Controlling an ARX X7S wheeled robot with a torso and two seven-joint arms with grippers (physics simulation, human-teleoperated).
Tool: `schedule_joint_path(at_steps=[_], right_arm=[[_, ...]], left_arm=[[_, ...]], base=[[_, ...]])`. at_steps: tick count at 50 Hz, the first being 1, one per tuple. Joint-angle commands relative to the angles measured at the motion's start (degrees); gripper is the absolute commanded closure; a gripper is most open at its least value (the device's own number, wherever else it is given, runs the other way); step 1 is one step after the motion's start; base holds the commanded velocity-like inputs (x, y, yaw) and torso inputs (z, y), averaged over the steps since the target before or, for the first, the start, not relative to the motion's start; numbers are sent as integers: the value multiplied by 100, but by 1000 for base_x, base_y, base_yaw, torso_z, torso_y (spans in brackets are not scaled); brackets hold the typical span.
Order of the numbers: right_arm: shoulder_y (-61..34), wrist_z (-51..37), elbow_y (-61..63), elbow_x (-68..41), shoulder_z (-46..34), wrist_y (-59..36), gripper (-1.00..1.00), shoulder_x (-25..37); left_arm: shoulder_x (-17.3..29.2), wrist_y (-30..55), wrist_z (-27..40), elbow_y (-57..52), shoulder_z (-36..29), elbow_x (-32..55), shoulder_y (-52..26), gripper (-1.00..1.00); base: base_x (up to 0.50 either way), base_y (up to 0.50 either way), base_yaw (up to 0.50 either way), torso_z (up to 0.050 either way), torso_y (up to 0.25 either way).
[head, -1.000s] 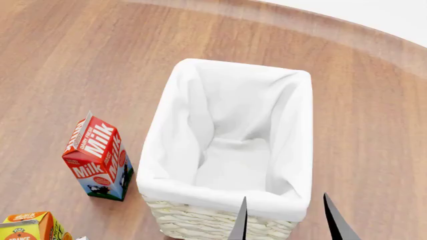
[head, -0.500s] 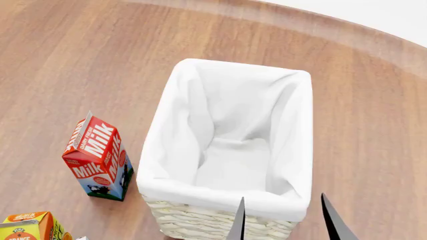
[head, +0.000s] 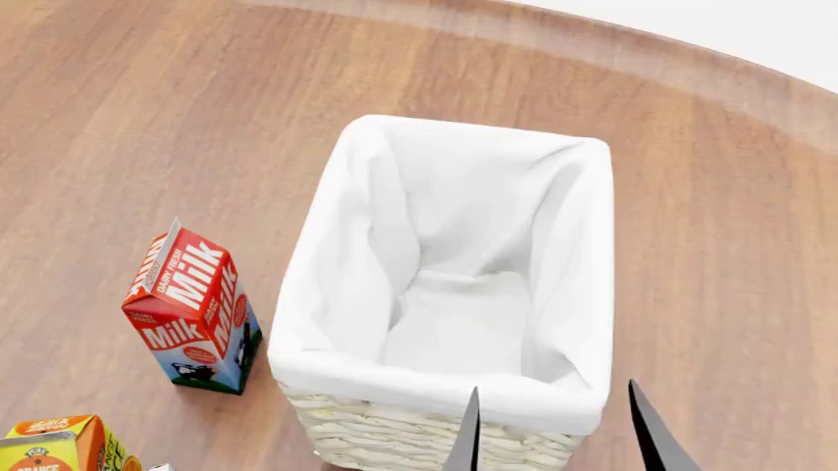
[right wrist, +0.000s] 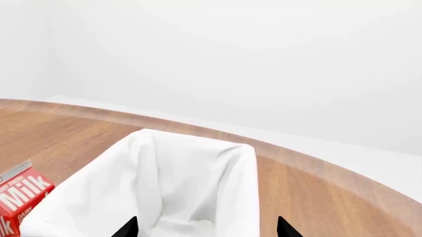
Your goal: Pick up the tomato sauce, and put it in the basket.
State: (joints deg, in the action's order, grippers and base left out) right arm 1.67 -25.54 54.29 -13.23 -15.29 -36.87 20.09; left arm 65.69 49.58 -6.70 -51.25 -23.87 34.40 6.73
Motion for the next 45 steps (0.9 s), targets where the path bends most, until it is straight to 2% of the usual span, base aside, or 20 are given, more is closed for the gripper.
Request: schedule_joint_path(at_steps=[1, 16, 45], right_arm=[[-13, -35, 2, -14, -29, -8, -100, 20], [9, -50, -59, -53, -7, 76, -100, 63], [-9, -95, -171, -81, -104, 180, -100, 108]], left_arm=[[-168, -24, -77, 207, -278, -227, -48, -100], [-436, -180, -206, 745, -738, -751, -167, -100], [-722, -242, -298, 1159, -1050, -1051, -390, -100]], base=[[0, 0, 0, 0, 0], [0, 0, 0, 0, 0], [0, 0, 0, 0, 0]])
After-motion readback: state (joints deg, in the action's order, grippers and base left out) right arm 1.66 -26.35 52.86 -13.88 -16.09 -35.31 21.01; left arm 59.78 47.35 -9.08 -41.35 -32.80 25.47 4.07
